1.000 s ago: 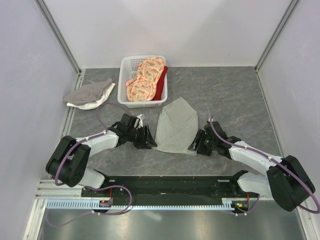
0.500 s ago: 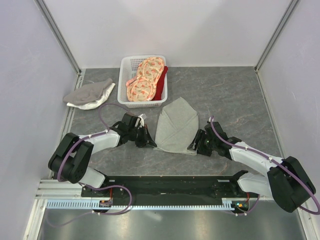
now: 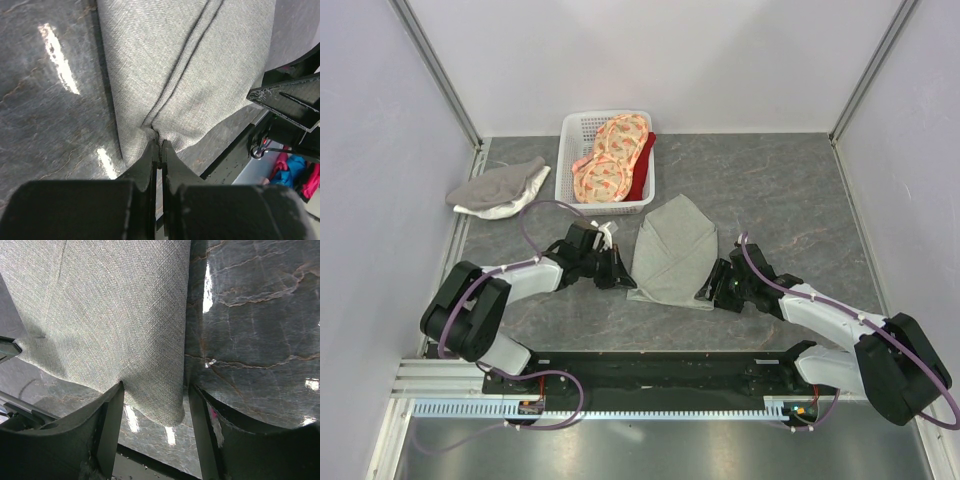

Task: Fold the napkin, place the utensils inside, and roll it up
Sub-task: Fold the napkin

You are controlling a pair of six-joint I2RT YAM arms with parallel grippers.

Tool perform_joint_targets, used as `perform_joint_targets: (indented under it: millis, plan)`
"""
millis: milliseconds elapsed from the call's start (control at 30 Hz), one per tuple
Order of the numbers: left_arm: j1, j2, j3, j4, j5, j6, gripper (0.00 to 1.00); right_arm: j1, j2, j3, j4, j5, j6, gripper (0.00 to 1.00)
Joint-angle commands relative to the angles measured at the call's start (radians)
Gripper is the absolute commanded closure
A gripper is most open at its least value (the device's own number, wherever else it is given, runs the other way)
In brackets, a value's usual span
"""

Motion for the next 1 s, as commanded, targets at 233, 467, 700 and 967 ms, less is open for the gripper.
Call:
perform_joint_targets:
  millis: [233,467,700,967]
  plan:
    - [-0.085,-0.124,0.003,0.141,-0.049,0.143,0.98,-0.008,-0.003,-0.039,-0.032,0.034,-0.003,0.37]
    - [-0.095,-0.147,-0.041,0.096,-0.224,0.186,0.98,-0.008,-0.009,-0.046,-0.032,0.036,-0.002,0.37]
    - [-0.095,-0.106,-0.026,0.003,-0.281,0.181,0.98,-0.01,-0.02,-0.054,-0.035,0.034,0.001,0.37]
    - [-0.096,-0.133,0.007,-0.181,-0.338,0.131,0.61,-0.008,-0.031,-0.06,-0.038,0.034,0.005,0.37]
